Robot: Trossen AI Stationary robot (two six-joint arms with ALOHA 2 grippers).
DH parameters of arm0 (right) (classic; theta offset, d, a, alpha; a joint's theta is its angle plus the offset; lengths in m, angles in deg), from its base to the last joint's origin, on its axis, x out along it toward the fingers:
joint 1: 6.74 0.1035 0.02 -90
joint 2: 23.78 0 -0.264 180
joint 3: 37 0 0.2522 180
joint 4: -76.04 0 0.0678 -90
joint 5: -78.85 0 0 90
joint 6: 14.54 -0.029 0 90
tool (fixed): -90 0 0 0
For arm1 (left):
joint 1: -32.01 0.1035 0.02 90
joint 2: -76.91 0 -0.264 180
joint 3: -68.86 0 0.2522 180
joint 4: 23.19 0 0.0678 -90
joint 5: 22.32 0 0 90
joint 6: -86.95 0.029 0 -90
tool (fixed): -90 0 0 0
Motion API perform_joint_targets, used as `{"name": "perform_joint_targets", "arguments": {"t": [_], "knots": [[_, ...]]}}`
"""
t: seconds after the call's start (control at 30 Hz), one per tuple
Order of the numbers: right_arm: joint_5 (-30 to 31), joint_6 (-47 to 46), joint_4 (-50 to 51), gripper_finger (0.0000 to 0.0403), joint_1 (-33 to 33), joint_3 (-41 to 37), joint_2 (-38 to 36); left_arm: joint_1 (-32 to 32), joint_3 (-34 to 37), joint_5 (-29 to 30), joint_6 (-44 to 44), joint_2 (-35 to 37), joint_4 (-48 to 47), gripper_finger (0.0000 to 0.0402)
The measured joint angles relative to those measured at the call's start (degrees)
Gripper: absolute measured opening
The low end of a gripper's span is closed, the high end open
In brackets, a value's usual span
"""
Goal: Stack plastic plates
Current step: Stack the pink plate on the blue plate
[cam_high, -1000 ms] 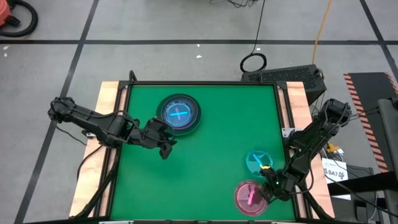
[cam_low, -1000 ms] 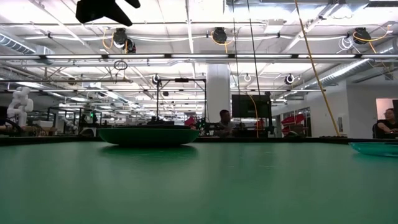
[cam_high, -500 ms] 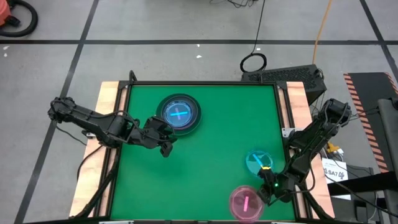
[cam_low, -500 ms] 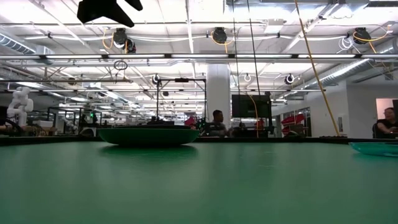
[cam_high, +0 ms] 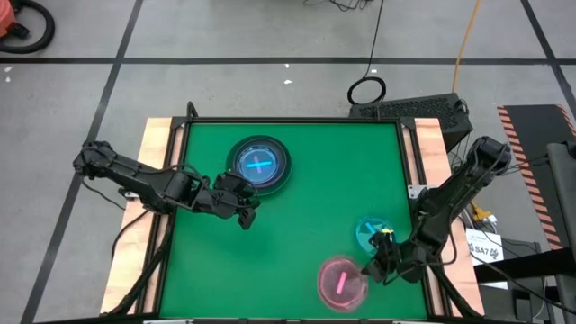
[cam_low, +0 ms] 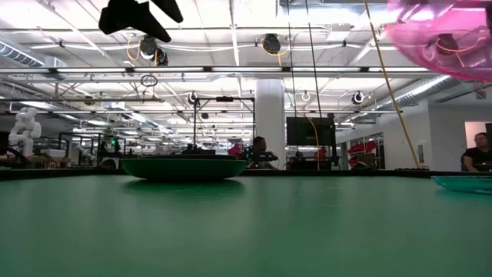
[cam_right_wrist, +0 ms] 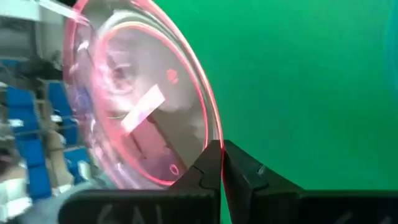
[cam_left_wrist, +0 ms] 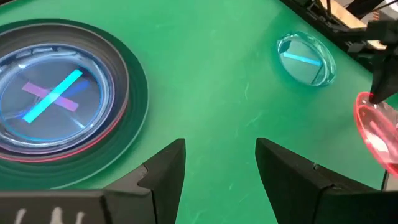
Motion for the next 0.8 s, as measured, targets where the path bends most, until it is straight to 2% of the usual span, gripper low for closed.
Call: {"name": "perform_joint_targets", "arguments": {"t": [0.3, 0.43, 0.63, 0.8], "knots": [[5.9, 2.5, 0.3, 0.0000, -6.6, 0.0, -6.7, 0.0, -0.1, 0.0, 0.2, -0.9, 6.4, 0.0202], [6.1, 5.3, 0.3, 0.0000, -11.0, 0.0, -9.3, 0.0, -0.1, 0.1, 0.3, 0.3, 6.9, 0.0202], [5.9, 8.9, 0.3, 0.0000, -18.6, 0.1, -12.0, 0.0, -0.1, 0.6, 4.1, 3.5, 6.3, 0.0202], [5.7, 8.8, 0.1, 0.0000, -25.3, 0.1, -12.9, 0.8, -0.1, 3.2, 5.9, 7.1, 1.2, 0.0202]]}}
